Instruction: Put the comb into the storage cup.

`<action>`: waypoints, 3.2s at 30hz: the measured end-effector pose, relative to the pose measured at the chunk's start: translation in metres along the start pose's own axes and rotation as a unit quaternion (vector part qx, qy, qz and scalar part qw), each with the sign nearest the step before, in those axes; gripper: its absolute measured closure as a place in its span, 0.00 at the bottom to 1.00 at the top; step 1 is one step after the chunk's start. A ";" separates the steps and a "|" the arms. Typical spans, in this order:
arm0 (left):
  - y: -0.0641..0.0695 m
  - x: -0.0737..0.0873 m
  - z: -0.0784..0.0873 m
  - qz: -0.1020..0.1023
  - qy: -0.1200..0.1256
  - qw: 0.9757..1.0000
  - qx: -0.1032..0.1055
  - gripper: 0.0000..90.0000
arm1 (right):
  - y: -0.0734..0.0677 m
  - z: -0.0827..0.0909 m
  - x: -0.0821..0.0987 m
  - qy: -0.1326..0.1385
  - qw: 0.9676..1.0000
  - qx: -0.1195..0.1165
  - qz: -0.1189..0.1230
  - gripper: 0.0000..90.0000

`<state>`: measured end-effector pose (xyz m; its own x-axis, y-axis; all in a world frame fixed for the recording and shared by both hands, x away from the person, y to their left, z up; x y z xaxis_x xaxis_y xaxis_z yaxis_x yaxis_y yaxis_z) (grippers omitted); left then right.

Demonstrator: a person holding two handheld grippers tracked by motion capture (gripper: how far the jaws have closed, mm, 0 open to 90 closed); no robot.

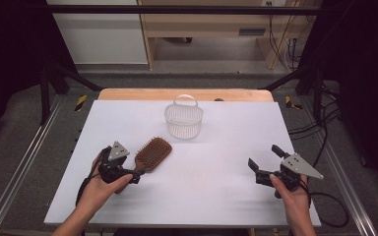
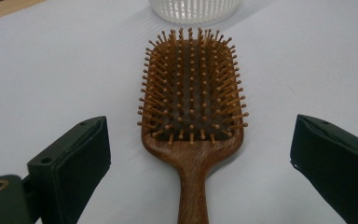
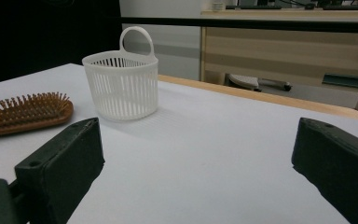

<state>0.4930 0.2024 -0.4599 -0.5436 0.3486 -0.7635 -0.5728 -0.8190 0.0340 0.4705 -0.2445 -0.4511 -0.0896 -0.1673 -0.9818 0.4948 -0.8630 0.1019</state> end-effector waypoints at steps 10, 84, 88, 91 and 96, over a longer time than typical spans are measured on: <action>-0.002 0.000 -0.008 -0.008 -0.030 0.999 -0.006 0.06 | -0.001 -0.001 0.001 -0.007 1.000 -0.003 -0.001 0.03; -0.012 0.019 -0.033 -0.016 -0.216 0.976 0.019 0.66 | -0.006 -0.005 0.006 -0.027 0.999 -0.022 -0.003 0.03; -0.012 0.018 -0.032 -0.019 -0.218 0.976 0.018 0.68 | -0.006 -0.005 0.006 -0.027 0.999 -0.022 -0.003 0.03; -0.012 0.018 -0.032 -0.020 -0.220 0.975 0.019 0.69 | -0.006 -0.006 0.007 -0.031 0.999 -0.021 0.002 0.04; -0.011 0.019 -0.032 -0.023 -0.228 0.973 0.018 0.69 | -0.006 -0.006 0.007 -0.032 0.999 -0.021 0.000 0.04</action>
<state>0.5085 0.2039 -0.4957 -0.7277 0.5579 -0.3990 -0.6203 -0.7836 0.0356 0.4722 -0.2375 -0.4595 -0.1431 -0.1987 -0.9696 0.5312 -0.8420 0.0942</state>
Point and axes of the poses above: each handheld gripper's, and its own axes: z roughly backward along the jaws, x roughly out of its underside, y roughly to its right, the point moved 5 cm from there along -z, roughly forward along the jaws, and after that the axes turned 7 degrees about z, right-handed, at the moved point
